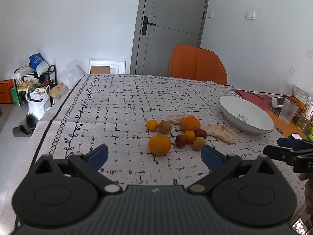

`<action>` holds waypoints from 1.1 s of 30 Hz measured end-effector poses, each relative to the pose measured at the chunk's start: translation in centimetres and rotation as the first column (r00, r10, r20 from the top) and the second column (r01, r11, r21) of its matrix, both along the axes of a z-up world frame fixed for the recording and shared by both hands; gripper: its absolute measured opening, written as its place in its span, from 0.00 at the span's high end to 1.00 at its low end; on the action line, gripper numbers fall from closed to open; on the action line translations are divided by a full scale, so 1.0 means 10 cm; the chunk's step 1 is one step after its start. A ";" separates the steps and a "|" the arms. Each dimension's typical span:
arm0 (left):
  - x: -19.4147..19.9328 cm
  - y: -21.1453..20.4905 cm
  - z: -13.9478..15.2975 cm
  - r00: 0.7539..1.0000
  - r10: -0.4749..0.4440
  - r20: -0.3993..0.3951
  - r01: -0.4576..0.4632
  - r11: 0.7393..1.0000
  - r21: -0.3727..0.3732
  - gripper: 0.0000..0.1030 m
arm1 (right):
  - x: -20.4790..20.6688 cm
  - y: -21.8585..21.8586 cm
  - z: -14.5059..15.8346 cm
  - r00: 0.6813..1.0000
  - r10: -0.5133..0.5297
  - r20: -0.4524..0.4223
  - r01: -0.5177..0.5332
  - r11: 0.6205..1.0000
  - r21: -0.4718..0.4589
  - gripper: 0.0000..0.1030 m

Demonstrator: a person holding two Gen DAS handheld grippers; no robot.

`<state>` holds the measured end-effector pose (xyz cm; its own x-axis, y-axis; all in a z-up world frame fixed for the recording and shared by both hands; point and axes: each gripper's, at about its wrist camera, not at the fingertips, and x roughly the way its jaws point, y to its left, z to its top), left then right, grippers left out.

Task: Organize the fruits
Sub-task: 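Grasp the large orange with the left tool while the right tool grasps the peeled tangerine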

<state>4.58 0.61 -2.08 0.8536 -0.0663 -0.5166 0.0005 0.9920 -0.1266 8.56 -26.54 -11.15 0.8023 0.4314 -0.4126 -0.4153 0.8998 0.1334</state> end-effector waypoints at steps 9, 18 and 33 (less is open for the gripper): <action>0.20 0.01 -0.10 1.000 0.015 0.000 -0.015 1.000 -0.009 0.08 | 0.23 0.07 -0.12 1.000 0.004 -0.027 -0.004 1.000 -0.001 0.07; 0.43 -0.03 -0.29 0.999 0.004 -0.040 -0.005 1.000 -0.025 0.27 | 0.43 0.07 -0.21 0.999 -0.002 -0.051 0.003 1.000 0.008 0.14; 0.73 -0.09 -0.47 0.997 -0.001 -0.080 -0.002 0.999 -0.032 0.53 | 0.71 0.09 -0.27 0.997 0.015 -0.081 -0.015 1.000 0.002 0.22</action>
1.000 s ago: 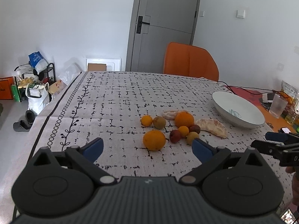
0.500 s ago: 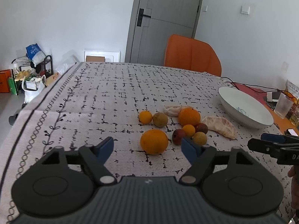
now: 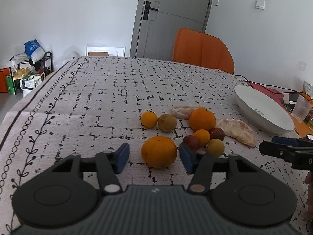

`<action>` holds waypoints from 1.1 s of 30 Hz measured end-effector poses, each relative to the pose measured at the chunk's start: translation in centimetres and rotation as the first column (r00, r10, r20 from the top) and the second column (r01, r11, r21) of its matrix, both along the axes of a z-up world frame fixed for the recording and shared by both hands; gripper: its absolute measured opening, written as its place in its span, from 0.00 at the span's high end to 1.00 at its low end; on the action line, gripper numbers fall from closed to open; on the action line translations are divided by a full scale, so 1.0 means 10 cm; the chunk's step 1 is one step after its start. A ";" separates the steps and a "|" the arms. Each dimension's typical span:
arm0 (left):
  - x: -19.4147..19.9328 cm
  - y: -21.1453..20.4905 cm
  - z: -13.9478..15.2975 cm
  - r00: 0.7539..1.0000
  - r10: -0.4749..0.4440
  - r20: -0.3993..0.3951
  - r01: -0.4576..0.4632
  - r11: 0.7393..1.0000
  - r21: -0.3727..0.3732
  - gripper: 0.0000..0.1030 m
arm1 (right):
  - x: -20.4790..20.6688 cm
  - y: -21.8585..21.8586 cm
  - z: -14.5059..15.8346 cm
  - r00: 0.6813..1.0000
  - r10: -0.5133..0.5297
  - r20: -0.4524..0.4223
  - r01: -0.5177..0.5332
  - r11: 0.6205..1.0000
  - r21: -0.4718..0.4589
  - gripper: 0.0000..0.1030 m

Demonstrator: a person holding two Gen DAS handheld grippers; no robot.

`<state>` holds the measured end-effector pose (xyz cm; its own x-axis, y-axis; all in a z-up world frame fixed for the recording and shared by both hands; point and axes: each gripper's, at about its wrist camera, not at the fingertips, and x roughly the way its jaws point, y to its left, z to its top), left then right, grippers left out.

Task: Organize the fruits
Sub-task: 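Grasp the large orange with the left tool while the right tool grasps the peeled tangerine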

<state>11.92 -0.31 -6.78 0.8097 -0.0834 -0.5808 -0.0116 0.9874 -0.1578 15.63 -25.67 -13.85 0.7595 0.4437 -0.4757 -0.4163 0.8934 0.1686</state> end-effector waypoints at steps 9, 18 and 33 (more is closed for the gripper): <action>0.03 -0.01 -0.03 1.000 -0.003 0.001 0.003 1.000 -0.015 0.64 | 0.12 0.04 -0.02 1.000 0.017 -0.014 -0.017 1.000 -0.011 0.22; -0.04 0.14 0.01 0.999 0.034 0.004 -0.034 0.999 -0.029 0.64 | 0.24 0.16 -0.05 0.998 0.048 -0.032 -0.049 0.998 -0.032 0.36; -0.17 0.35 0.02 0.997 0.082 0.006 -0.081 0.995 -0.049 0.63 | 0.45 0.38 -0.06 0.997 0.070 -0.011 -0.071 0.991 -0.117 0.38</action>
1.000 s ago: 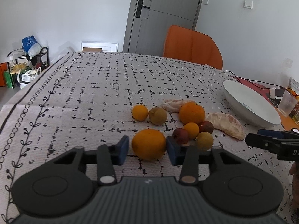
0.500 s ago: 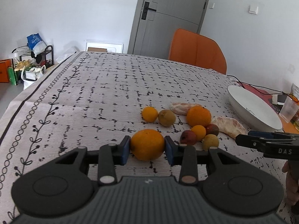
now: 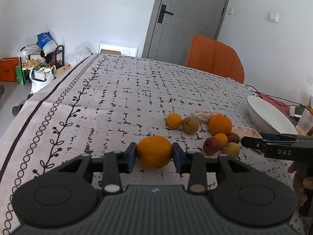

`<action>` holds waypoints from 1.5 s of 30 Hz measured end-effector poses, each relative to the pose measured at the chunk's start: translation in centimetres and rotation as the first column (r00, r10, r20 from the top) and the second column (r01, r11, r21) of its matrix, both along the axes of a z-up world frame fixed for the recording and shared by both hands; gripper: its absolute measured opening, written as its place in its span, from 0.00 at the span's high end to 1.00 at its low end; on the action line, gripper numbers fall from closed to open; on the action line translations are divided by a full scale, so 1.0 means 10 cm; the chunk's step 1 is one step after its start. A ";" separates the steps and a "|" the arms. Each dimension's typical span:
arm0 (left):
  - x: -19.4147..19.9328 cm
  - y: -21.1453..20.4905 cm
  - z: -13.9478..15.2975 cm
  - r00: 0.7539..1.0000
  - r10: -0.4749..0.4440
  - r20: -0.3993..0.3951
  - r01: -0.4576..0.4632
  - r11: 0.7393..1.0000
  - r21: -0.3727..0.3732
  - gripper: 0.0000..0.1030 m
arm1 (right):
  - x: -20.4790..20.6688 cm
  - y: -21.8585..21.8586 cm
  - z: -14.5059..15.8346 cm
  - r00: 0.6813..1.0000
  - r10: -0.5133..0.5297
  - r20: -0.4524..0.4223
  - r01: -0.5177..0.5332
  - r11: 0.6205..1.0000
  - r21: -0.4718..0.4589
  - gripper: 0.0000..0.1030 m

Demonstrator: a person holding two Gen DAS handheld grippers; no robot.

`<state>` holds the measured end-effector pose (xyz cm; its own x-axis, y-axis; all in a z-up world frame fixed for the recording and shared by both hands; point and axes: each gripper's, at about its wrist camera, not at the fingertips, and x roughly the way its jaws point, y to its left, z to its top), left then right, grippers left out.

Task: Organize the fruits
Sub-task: 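Grasp the large orange with the left tool while the right tool grasps the peeled tangerine, then carry the peeled tangerine with the right tool over the white bowl while the left carries the orange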

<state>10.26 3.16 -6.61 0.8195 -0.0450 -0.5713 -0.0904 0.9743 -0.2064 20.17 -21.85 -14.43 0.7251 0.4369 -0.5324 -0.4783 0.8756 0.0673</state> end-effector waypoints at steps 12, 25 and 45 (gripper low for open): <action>-0.07 0.05 -0.01 1.000 0.008 0.009 -0.008 1.000 -0.015 0.63 | -0.09 0.04 0.00 1.000 0.019 0.005 -0.019 1.000 -0.021 0.41; -0.08 0.08 -0.01 1.000 0.012 0.012 -0.011 1.000 -0.021 0.63 | -0.06 0.10 0.01 1.000 0.014 0.016 -0.013 0.999 -0.037 0.45; 0.00 -0.16 0.11 0.999 -0.039 0.035 0.039 0.999 0.000 0.63 | -0.19 -0.13 0.13 0.999 0.000 0.041 -0.001 0.999 0.047 0.64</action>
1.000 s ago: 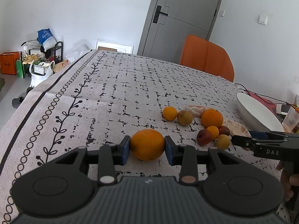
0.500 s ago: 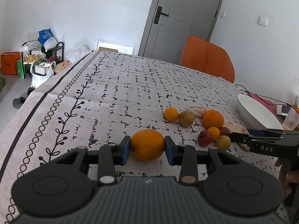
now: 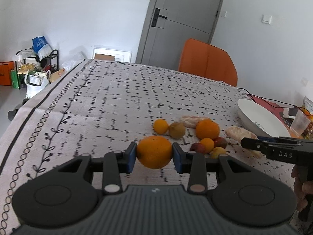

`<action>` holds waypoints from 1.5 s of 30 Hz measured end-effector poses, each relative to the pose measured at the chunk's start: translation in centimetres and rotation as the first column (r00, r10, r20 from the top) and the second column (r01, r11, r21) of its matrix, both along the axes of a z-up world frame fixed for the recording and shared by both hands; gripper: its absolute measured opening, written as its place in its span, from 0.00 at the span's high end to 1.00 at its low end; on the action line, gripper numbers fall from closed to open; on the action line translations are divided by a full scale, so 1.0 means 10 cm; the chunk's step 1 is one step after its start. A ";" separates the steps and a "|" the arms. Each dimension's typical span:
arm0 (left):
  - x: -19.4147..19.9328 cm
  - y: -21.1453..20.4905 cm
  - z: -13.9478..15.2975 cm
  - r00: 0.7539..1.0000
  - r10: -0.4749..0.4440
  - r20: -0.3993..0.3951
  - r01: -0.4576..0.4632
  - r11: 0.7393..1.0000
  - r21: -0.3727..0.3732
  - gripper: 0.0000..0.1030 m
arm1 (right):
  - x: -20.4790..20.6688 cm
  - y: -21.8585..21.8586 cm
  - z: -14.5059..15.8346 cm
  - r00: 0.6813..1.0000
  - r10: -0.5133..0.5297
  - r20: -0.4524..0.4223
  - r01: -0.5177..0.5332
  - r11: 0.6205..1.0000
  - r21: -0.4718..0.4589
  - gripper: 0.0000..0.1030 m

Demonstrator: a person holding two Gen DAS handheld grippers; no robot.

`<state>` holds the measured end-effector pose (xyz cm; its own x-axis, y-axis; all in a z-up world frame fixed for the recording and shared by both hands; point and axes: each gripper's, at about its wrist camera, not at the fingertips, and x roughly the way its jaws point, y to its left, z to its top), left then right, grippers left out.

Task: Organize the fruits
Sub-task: 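Carry the peeled tangerine with the right tool over the white bowl while the left carries the orange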

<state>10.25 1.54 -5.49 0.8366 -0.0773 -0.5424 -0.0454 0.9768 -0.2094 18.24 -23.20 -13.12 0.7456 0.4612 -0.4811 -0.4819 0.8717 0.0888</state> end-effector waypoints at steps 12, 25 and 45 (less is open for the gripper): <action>0.18 -0.38 0.11 0.998 -0.066 0.015 0.065 0.997 0.034 0.64 | -0.03 -0.28 0.20 0.997 -0.040 0.066 0.034 0.996 0.086 0.64; 0.37 -0.76 0.19 0.990 -0.139 0.033 0.137 0.989 0.057 0.63 | 0.01 -0.71 0.20 0.987 -0.135 0.086 0.125 0.985 0.119 0.64; 0.75 -1.32 0.24 0.968 -0.246 0.042 0.241 0.966 0.092 0.63 | 0.26 -1.28 0.09 0.961 -0.266 0.073 0.258 0.961 0.102 0.64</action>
